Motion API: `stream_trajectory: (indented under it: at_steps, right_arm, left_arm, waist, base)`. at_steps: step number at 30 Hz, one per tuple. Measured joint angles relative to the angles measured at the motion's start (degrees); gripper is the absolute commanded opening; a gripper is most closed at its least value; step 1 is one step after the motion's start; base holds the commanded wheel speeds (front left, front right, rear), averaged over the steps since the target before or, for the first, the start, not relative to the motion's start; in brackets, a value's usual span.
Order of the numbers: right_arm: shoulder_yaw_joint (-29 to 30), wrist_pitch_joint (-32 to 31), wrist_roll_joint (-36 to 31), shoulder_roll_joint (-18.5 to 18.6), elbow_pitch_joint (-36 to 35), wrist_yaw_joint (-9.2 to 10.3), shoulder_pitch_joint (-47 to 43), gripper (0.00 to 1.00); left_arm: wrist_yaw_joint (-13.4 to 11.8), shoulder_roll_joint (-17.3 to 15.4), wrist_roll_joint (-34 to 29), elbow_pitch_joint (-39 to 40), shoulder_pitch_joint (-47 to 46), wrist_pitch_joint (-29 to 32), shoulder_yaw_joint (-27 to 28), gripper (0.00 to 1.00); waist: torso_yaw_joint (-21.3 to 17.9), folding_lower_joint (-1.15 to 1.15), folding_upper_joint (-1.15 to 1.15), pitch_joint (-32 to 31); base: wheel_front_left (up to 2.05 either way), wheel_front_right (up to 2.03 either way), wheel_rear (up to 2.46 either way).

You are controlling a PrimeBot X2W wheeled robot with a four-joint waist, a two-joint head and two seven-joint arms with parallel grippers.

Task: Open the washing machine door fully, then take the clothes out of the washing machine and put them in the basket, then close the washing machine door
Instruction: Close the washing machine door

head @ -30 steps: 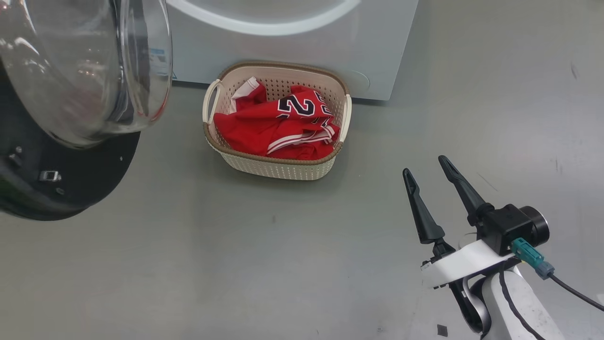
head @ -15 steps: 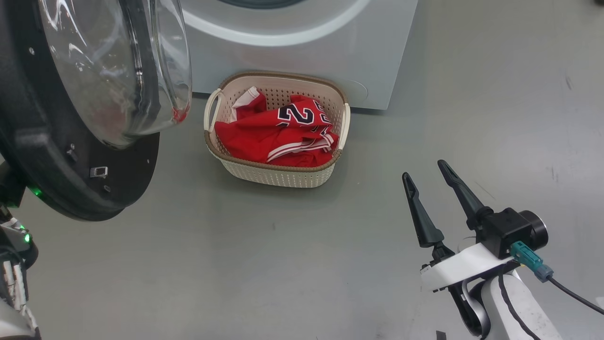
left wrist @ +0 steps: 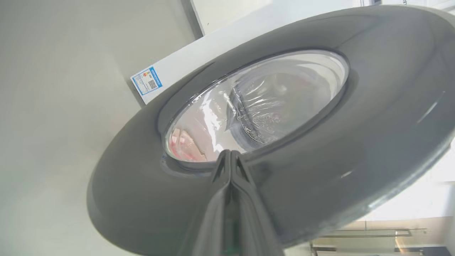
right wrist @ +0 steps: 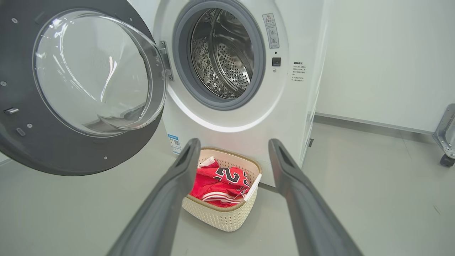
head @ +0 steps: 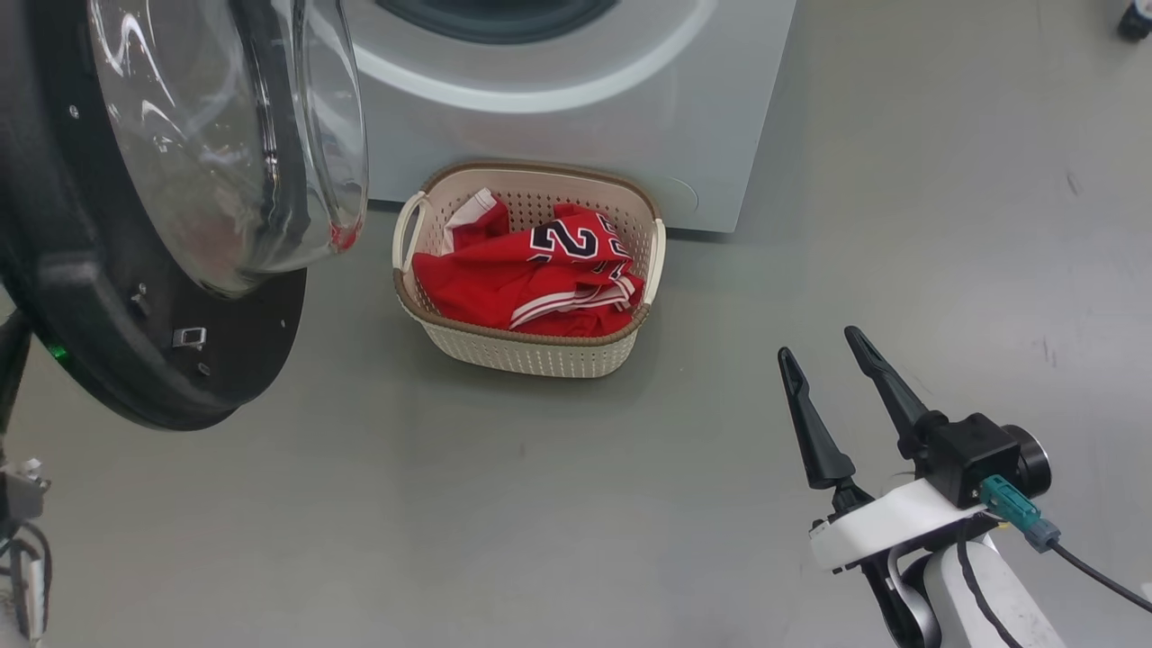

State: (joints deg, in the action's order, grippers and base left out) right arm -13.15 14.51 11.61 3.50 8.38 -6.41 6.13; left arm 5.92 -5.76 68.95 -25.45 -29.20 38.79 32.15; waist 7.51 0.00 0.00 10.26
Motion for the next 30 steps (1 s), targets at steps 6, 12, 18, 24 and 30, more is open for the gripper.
stream_trajectory:
  at_steps: [6, 12, 18, 24, 30]
  right_arm:
    - [0.6, 0.0, 0.5, 0.0, 0.0, 0.02, -1.5, 1.00]
    - [1.0, 0.0, 0.5, -0.1, -0.1, 0.09, -2.3, 1.00]
    - [0.9, 0.0, 0.5, -0.2, -0.3, 0.08, -3.0, 1.00]
    - [0.0, 0.0, 0.5, -0.3, -0.3, 0.07, -3.2, 1.00]
    - [-0.1, 0.0, 0.5, -0.3, -0.3, 0.07, -3.2, 1.00]
  left_arm:
    - [0.5, -1.9, -7.6, 3.8, 5.2, -6.2, -1.4, 0.00]
    - [1.0, -3.9, -17.5, 9.6, 11.1, -12.1, -7.2, 0.00]
    - [1.0, -5.9, -23.1, 16.0, 16.9, -18.2, -14.0, 0.00]
    - [1.0, -8.3, -26.7, 20.9, 23.2, -26.5, -18.7, 0.00]
    - [1.0, -9.6, -29.4, 22.7, 28.7, -34.8, -22.9, 0.00]
  waist:
    - [0.4, 0.00, 0.00, -1.8]
    - [1.3, 0.00, 0.00, -3.1]
    - [2.4, 0.00, 0.00, -3.9]
    - [2.9, 0.00, 0.00, -4.3]
    - [3.0, 0.00, 0.00, -4.4]
  base:
    - [0.00, 0.00, 0.00]
    - [0.00, 0.00, 0.00]
    - [0.00, 0.00, 0.00]
    - [0.00, 0.00, 0.00]
    - [0.00, 0.00, 0.00]
